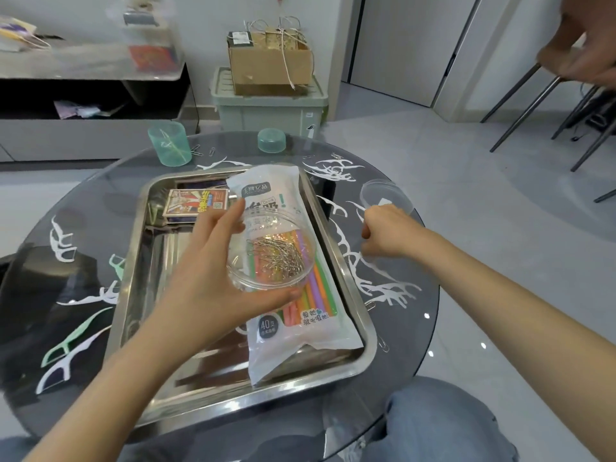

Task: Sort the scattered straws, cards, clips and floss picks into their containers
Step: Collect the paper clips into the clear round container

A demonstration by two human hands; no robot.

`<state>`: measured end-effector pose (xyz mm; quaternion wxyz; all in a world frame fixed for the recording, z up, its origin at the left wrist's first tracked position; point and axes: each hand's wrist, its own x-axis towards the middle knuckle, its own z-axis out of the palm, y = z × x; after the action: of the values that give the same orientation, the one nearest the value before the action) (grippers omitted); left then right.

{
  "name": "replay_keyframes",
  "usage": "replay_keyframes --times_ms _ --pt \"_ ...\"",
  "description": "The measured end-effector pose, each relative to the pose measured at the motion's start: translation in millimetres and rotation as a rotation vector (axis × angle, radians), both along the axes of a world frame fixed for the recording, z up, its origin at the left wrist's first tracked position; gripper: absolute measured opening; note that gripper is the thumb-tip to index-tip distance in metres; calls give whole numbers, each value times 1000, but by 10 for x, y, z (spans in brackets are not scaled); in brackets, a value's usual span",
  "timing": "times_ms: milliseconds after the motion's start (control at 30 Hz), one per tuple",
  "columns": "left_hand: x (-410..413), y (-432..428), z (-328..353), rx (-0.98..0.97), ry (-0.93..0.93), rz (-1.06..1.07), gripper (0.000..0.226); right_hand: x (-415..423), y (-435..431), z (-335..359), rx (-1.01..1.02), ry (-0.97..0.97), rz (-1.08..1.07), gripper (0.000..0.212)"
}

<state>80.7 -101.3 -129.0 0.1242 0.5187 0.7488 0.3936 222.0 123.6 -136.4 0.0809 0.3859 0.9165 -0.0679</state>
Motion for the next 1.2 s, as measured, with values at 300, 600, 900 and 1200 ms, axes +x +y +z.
replay_keyframes --times_ms 300,600,900,1200 --pt "46 -25 23 49 44 -80 124 -24 -558 544 -374 598 65 16" --pt "115 -37 -16 40 66 -73 125 314 -726 629 -259 562 40 13" --pt "162 -11 -56 44 -9 -84 125 702 -819 102 -296 -62 164 59" --pt "147 -22 -52 45 6 -72 123 717 -811 -69 -248 168 143 67"
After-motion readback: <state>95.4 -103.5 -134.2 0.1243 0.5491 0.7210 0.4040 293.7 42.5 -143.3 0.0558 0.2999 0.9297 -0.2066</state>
